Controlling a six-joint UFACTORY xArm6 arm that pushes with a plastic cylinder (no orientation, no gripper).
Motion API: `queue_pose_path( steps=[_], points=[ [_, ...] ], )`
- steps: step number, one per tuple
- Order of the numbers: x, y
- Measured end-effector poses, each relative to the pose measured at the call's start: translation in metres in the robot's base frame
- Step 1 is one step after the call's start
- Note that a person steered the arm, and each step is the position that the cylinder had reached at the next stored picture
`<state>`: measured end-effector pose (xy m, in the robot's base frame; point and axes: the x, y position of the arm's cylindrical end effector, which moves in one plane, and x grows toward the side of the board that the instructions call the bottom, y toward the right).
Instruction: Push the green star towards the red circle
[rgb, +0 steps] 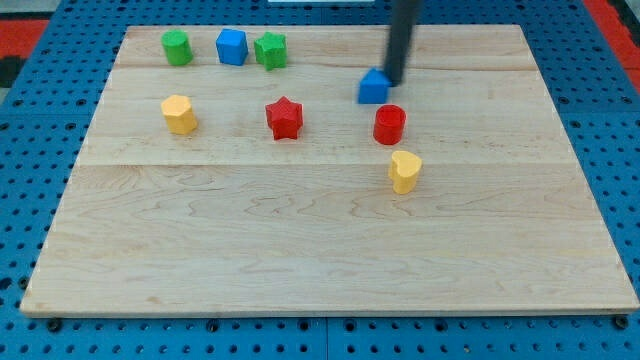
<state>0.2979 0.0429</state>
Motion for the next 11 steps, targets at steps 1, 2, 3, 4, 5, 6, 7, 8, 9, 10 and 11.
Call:
queue_pose_path(
  steps=[1, 2, 3, 4, 5, 6, 7, 8, 9, 10, 11],
  points=[
    [-0.004, -0.119],
    [-0.036, -0.133],
    [-0.045, -0.188],
    [-0.055, -0.164],
    [-0.068, -0.141],
    [-0.084, -0.154],
    [-0.074, -0.081],
    [-0.030, -0.067],
    [-0.008, -0.035],
    [-0.009, 0.004],
    [-0.045, 0.005]
  ],
)
